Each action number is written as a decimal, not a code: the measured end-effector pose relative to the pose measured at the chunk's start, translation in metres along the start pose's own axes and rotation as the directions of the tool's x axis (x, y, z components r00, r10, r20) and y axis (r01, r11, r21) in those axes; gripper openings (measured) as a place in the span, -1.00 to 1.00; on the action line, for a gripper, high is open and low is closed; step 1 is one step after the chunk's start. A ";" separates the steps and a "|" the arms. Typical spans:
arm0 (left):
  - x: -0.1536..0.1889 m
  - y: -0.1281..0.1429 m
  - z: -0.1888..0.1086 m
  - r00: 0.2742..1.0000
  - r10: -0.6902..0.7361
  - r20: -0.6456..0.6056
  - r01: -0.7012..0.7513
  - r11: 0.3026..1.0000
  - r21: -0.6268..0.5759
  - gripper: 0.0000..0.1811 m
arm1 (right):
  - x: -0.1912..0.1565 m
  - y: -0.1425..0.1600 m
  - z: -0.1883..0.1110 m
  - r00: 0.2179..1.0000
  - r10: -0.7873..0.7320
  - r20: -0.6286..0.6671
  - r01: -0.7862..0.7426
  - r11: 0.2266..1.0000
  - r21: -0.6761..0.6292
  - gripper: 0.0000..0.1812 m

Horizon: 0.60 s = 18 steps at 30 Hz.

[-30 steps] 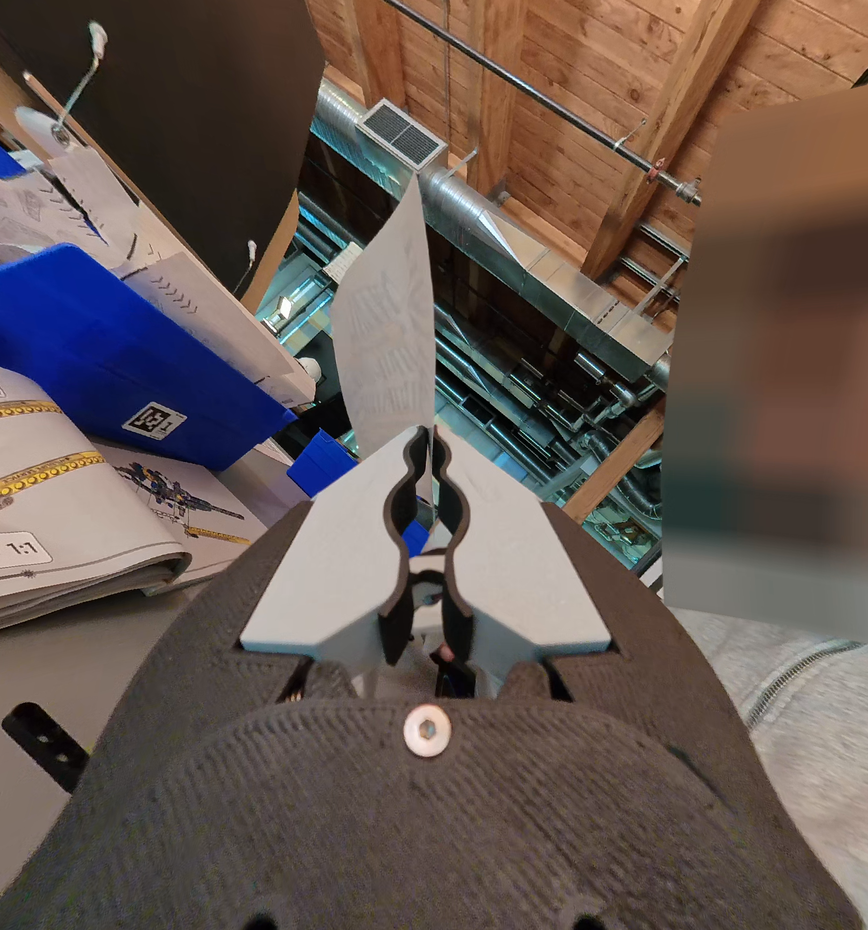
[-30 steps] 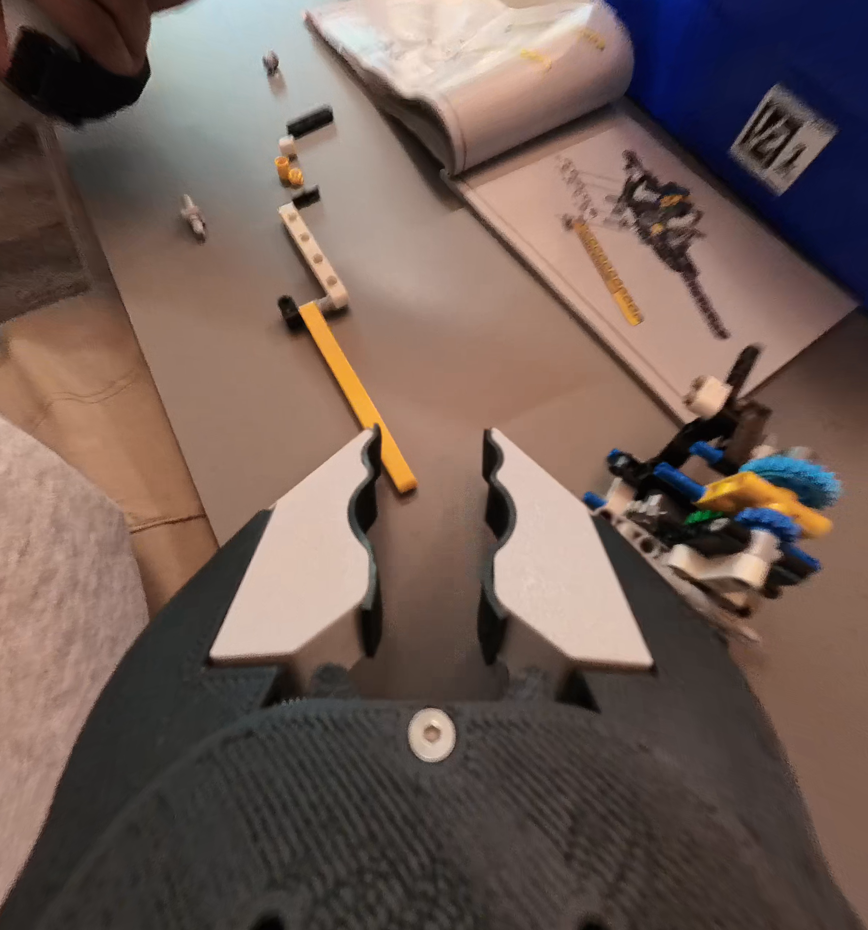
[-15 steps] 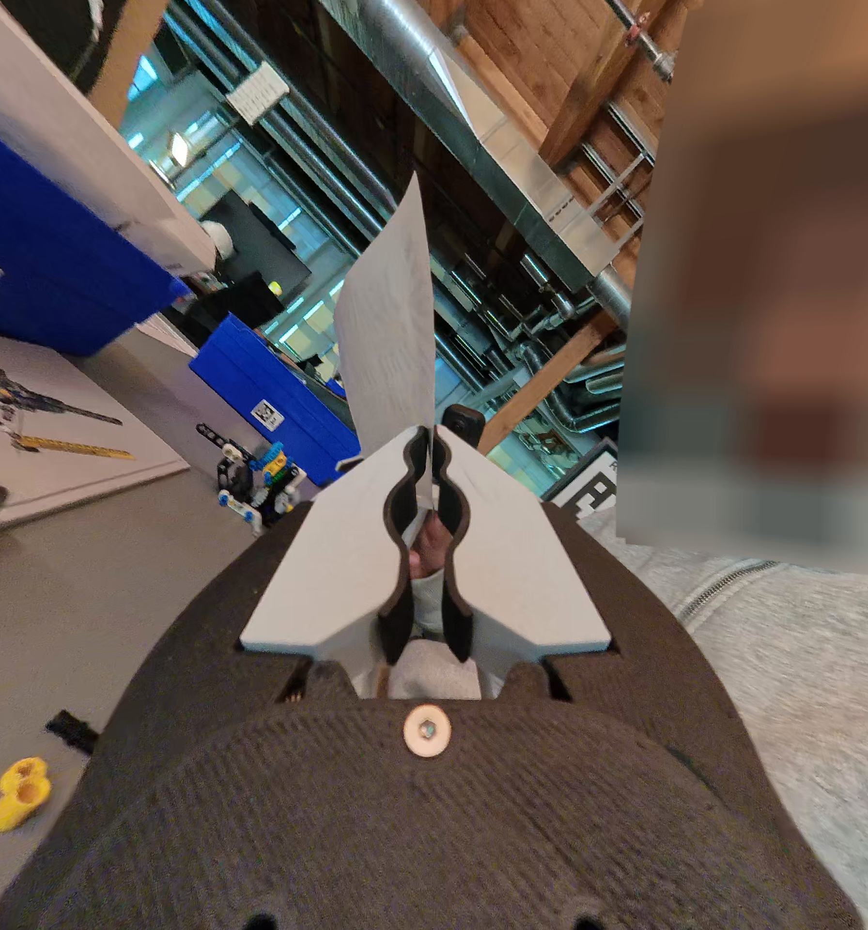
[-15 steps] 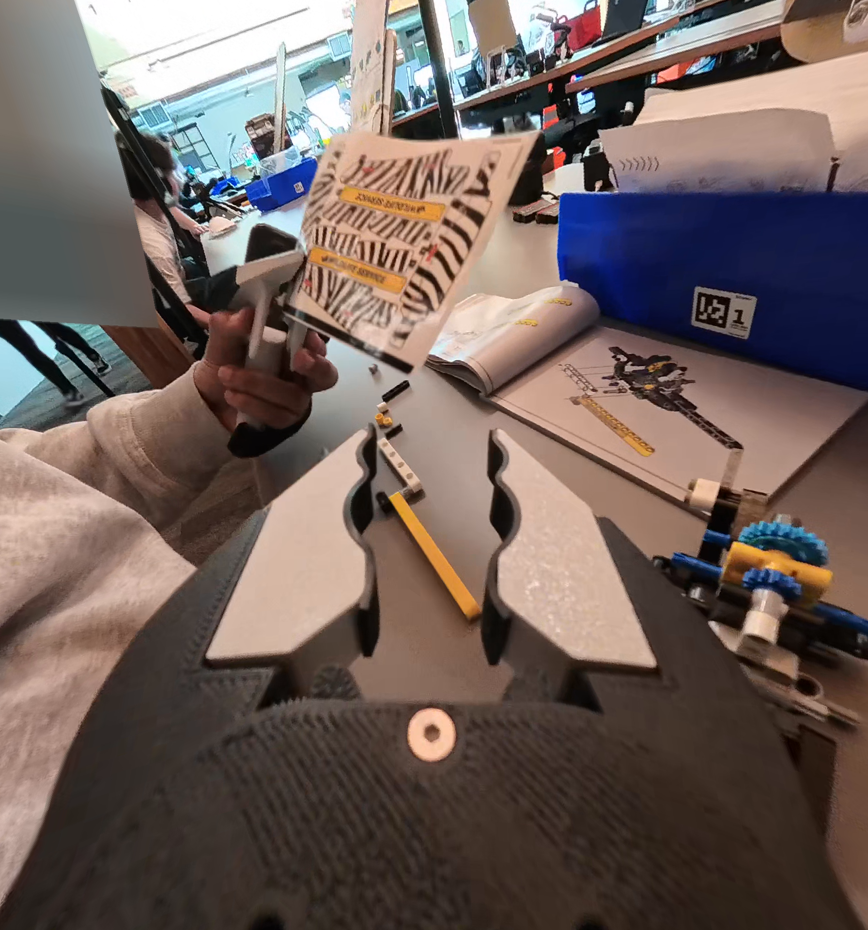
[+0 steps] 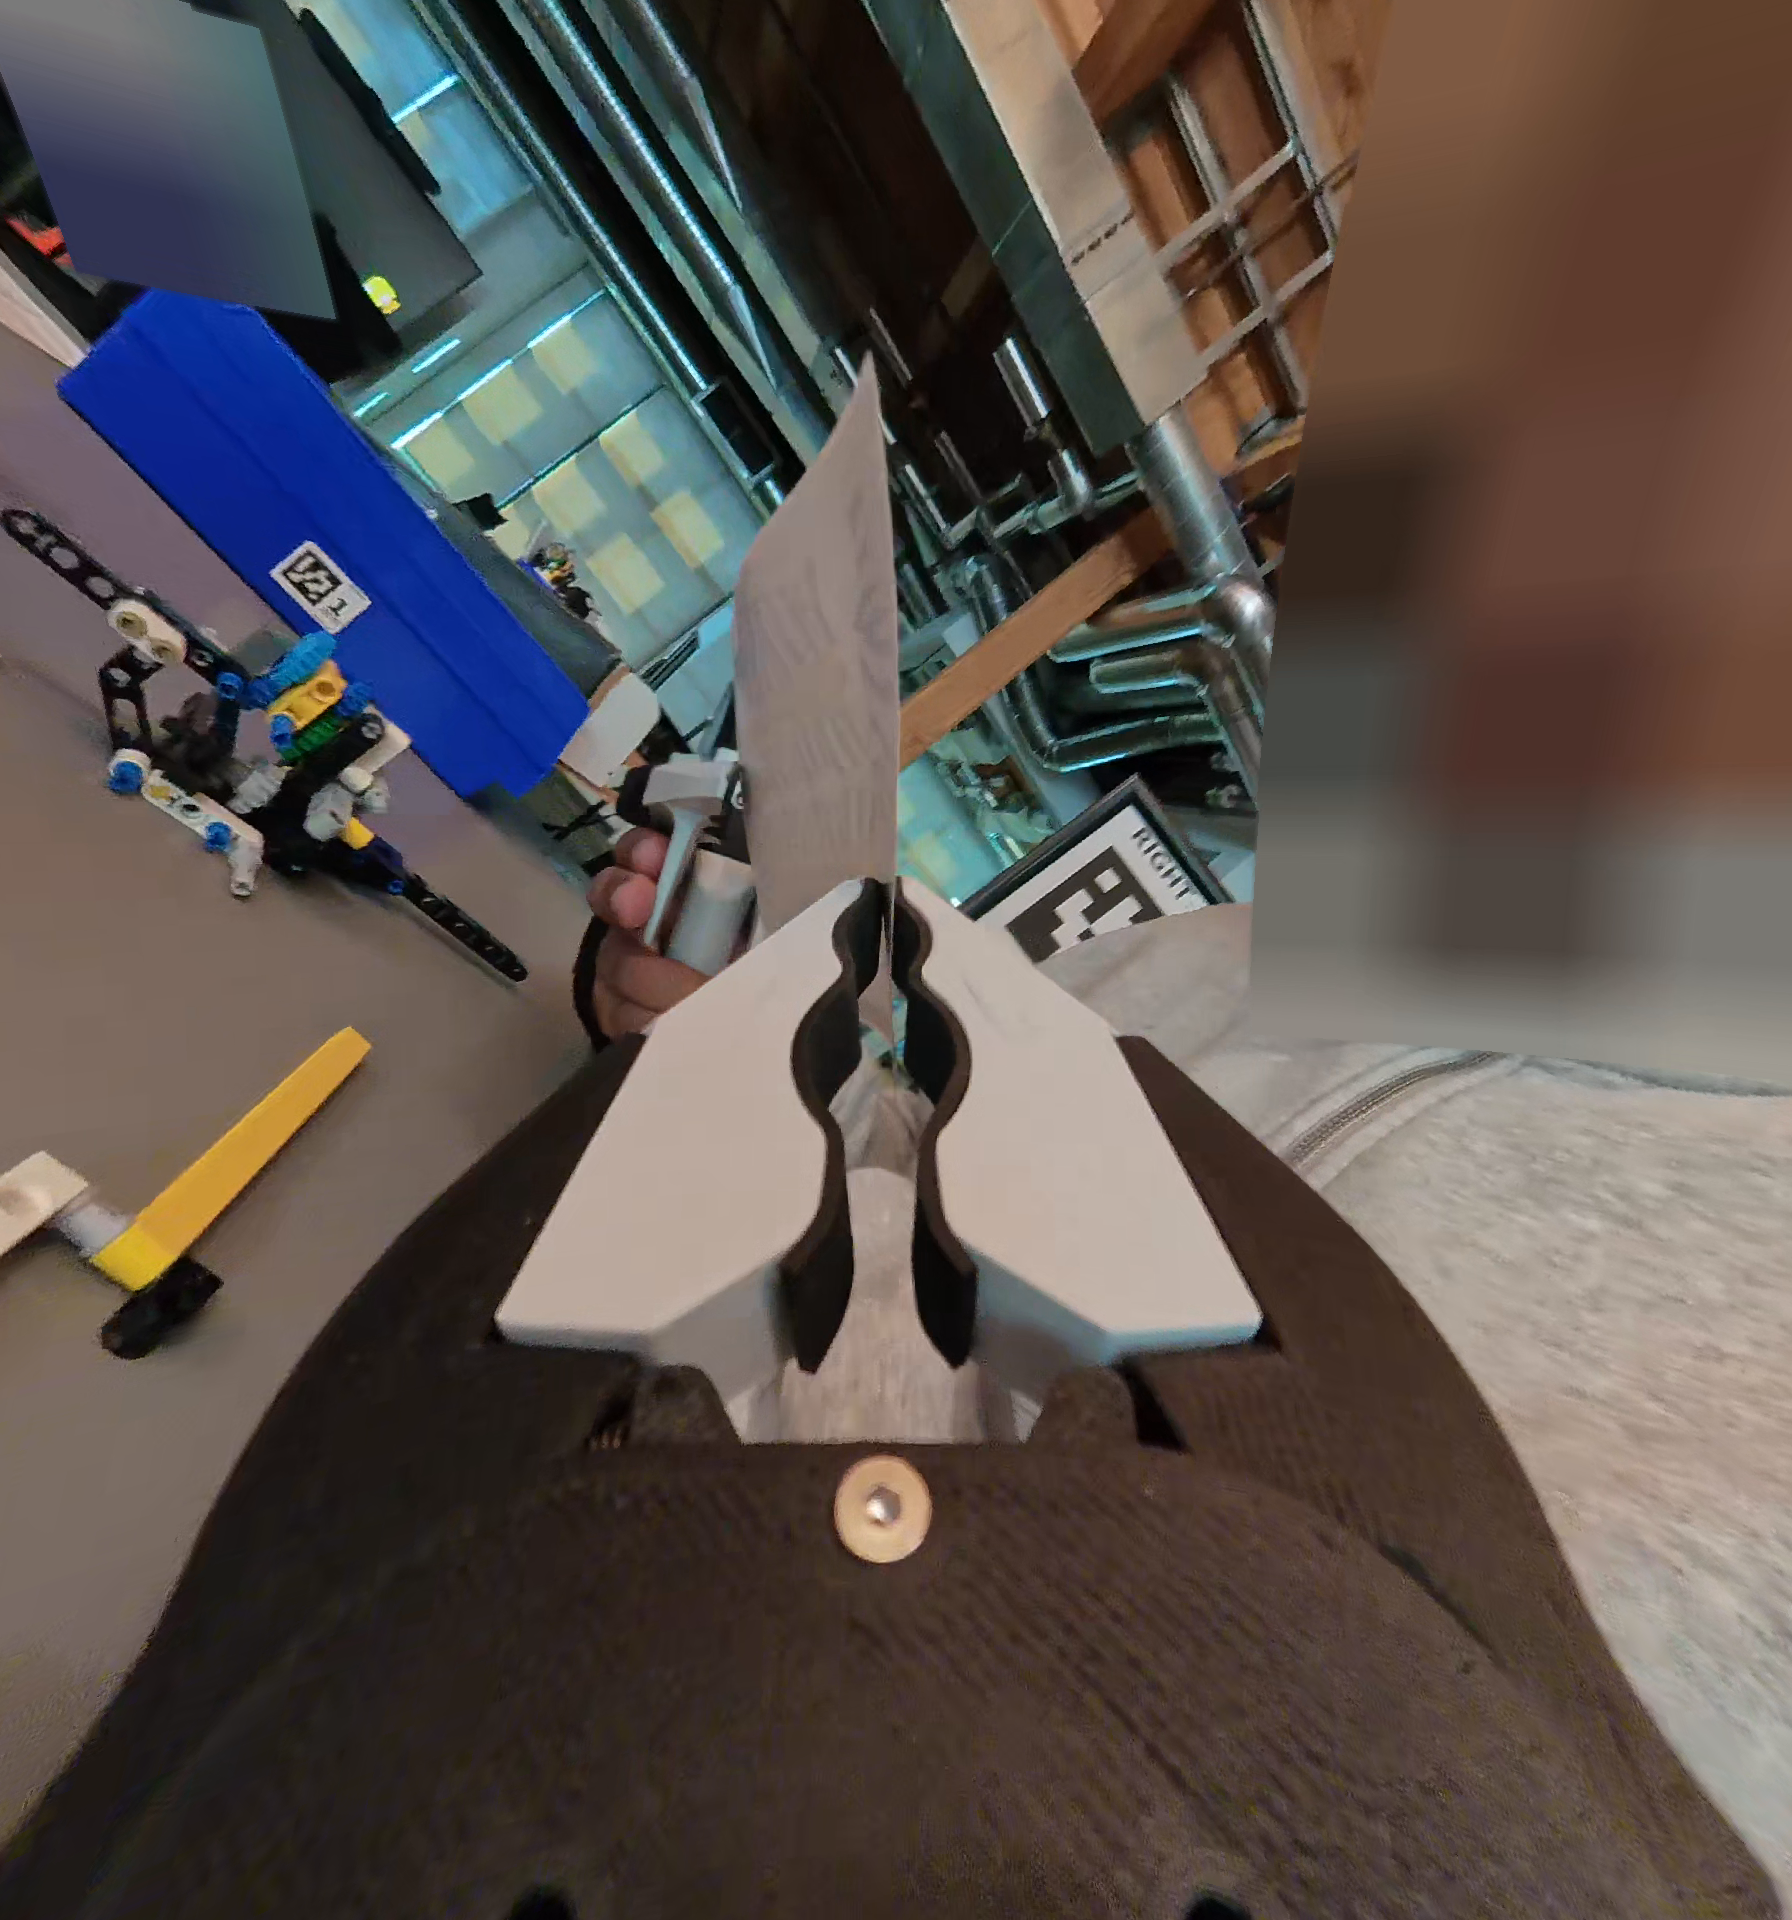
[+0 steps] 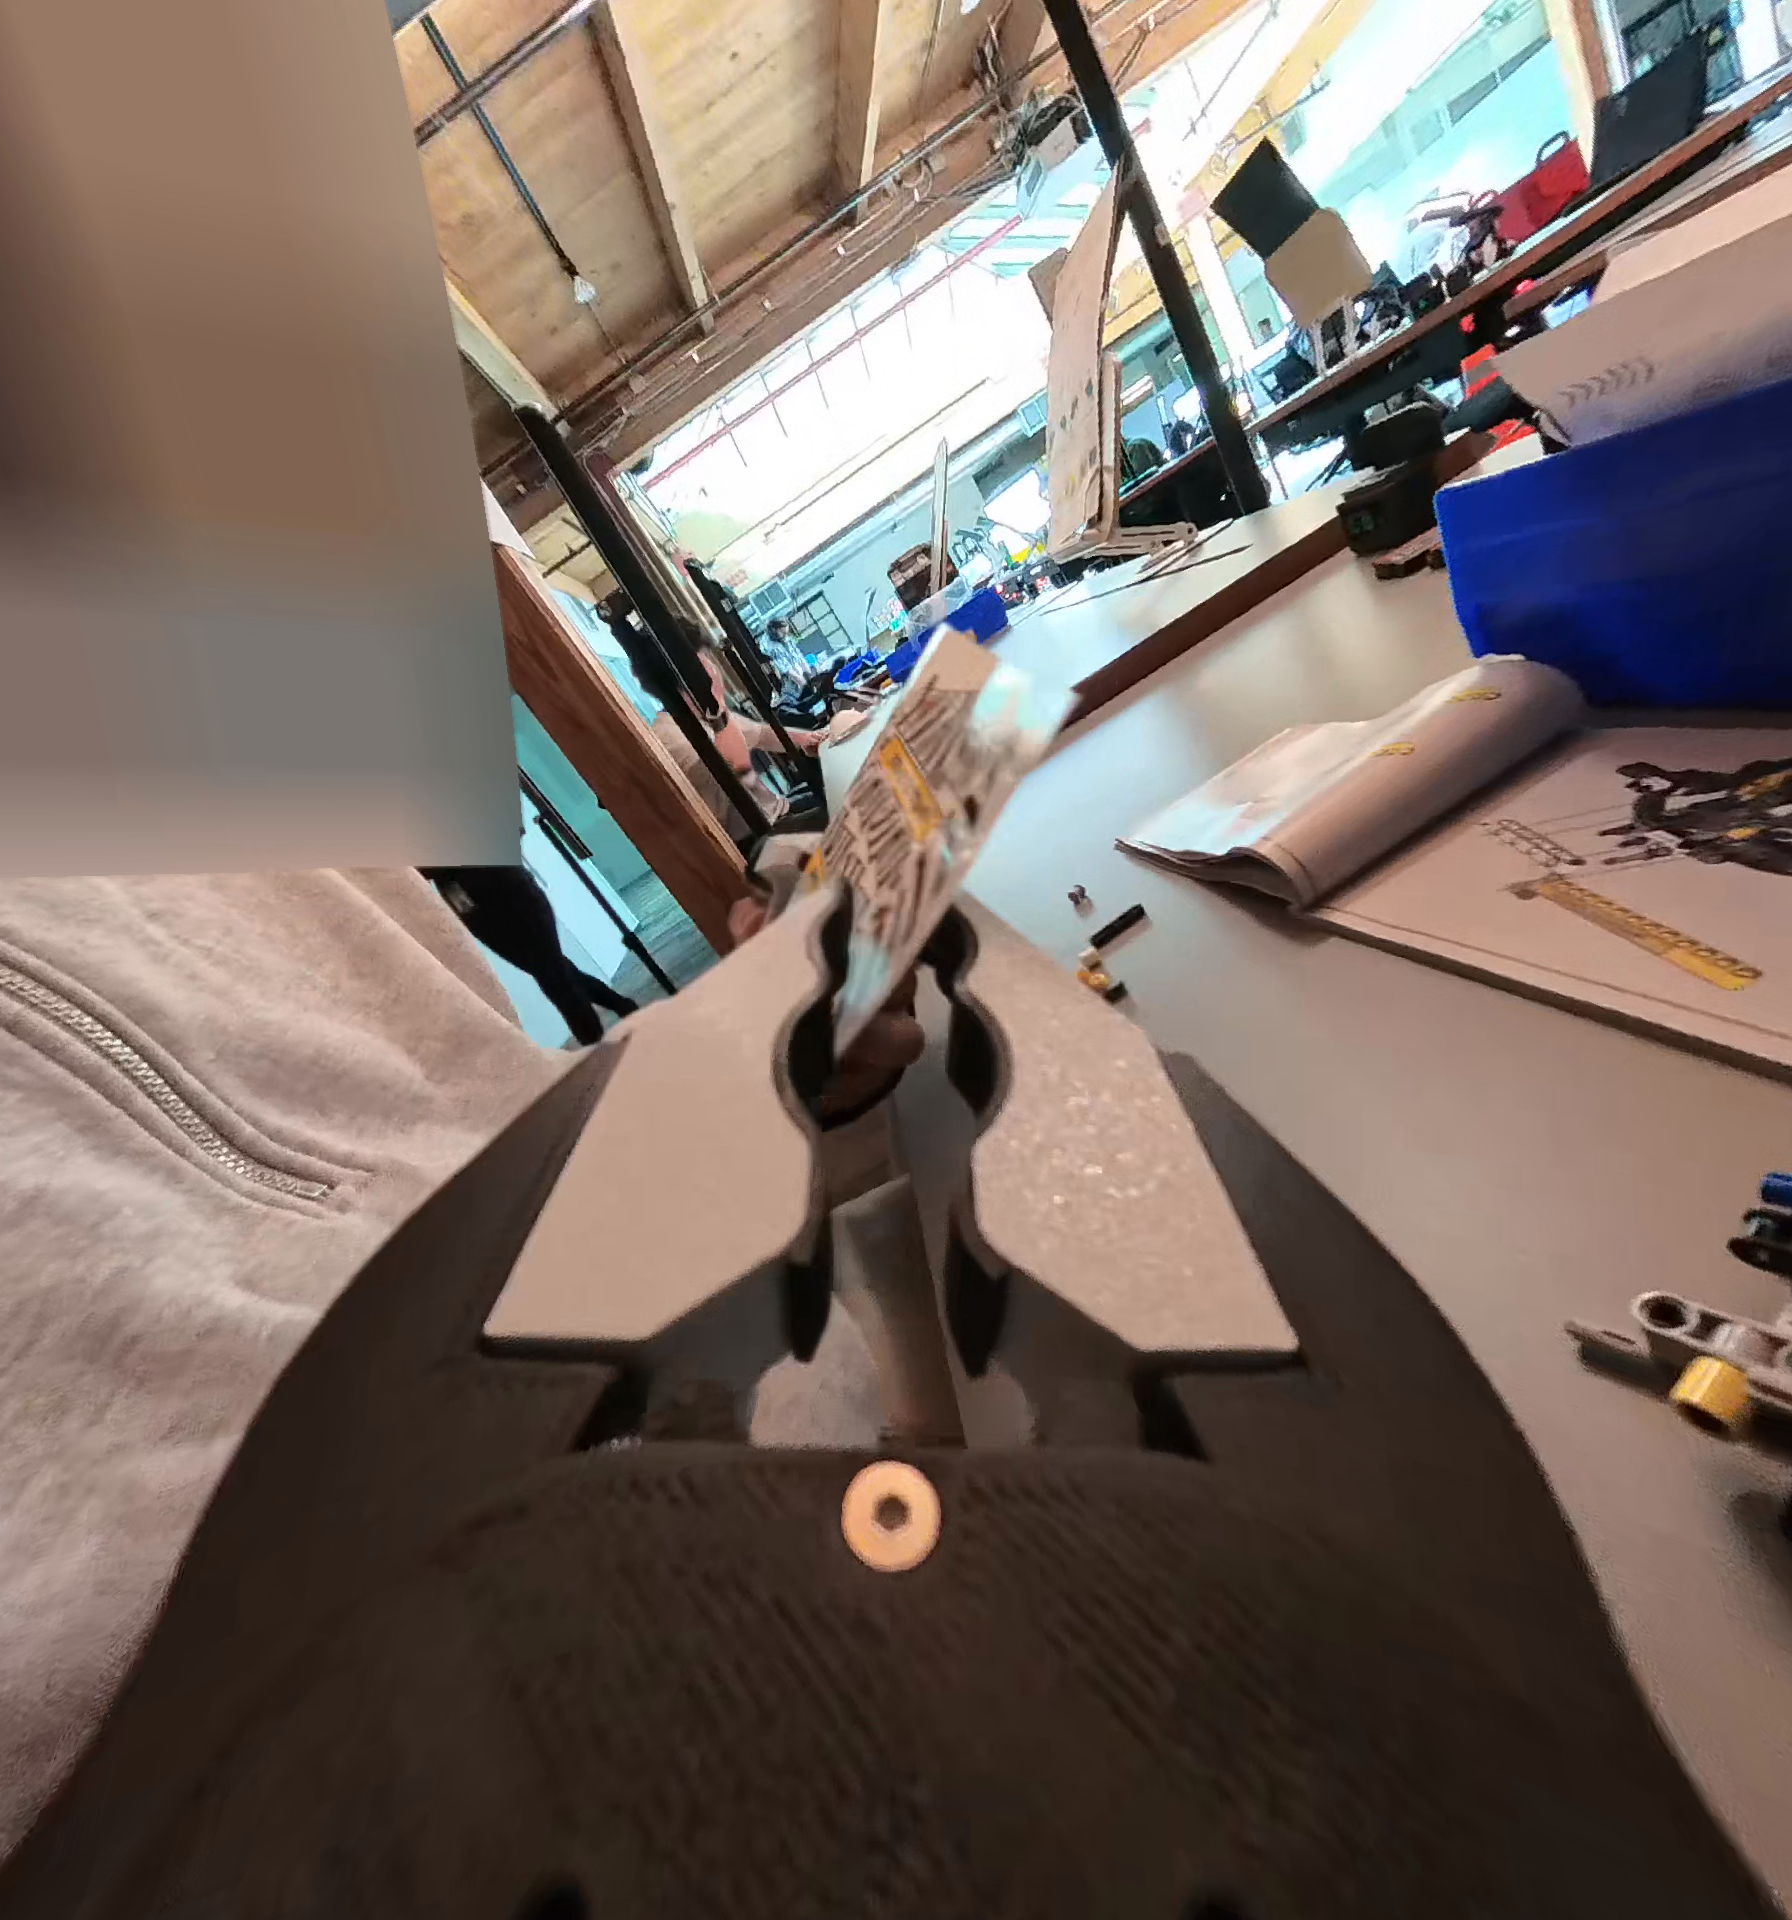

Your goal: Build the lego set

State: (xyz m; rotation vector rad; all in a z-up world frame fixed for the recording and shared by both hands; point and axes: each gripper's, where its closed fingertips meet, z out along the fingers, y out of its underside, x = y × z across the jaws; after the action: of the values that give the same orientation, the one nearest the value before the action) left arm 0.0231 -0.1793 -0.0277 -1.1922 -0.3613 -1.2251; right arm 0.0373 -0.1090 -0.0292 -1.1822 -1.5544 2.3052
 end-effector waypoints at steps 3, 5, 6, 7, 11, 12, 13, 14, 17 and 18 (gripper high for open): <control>-0.005 -0.001 -0.003 0.999 0.028 0.038 -0.028 1.000 -0.003 -1.00 | 0.005 0.005 0.001 0.999 -0.040 -0.028 0.039 0.999 -0.038 -0.93; -0.005 -0.002 -0.005 0.999 0.028 0.040 -0.028 1.000 -0.001 -1.00 | 0.008 0.009 0.002 0.997 -0.058 -0.046 0.055 0.997 -0.055 -0.94; -0.006 -0.003 -0.005 0.999 0.029 0.043 -0.029 1.000 0.000 -1.00 | 0.008 0.011 0.002 0.997 -0.060 -0.049 0.057 0.997 -0.060 -0.94; -0.006 -0.002 -0.006 0.998 0.033 0.047 -0.033 0.999 -0.003 -1.00 | 0.009 0.012 0.003 0.997 -0.060 -0.049 0.057 0.996 -0.064 -0.95; -0.009 0.002 -0.005 0.996 0.059 0.070 -0.057 0.998 -0.030 -1.00 | 0.011 0.014 0.003 0.997 -0.057 -0.052 0.054 0.996 -0.069 -0.98; -0.009 0.003 -0.004 0.995 0.064 0.074 -0.061 0.998 -0.035 -1.00 | 0.012 0.013 0.002 0.997 -0.058 -0.053 0.055 0.996 -0.066 -0.99; -0.010 0.003 -0.004 0.995 0.066 0.078 -0.063 0.997 -0.037 -1.00 | 0.011 0.013 0.002 0.997 -0.060 -0.053 0.057 0.996 -0.063 -1.00; -0.010 0.003 -0.004 0.994 0.067 0.082 -0.065 0.997 -0.037 -1.00 | 0.011 0.012 0.001 0.997 -0.063 -0.052 0.060 0.996 -0.060 -1.00; -0.012 0.002 -0.005 0.993 0.076 0.092 -0.073 0.997 -0.035 -1.00 | 0.011 0.011 0.001 0.997 -0.062 -0.049 0.059 0.997 -0.054 -1.00; -0.012 0.002 -0.006 0.992 0.080 0.095 -0.077 0.996 -0.036 -1.00 | 0.011 0.012 0.001 0.997 -0.059 -0.047 0.056 0.997 -0.054 -1.00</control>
State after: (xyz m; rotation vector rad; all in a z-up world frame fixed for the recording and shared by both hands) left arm 0.0186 -0.1781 -0.0402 -1.2847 -0.3645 -1.1116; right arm 0.0325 -0.1097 -0.0445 -1.1799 -1.6190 2.1958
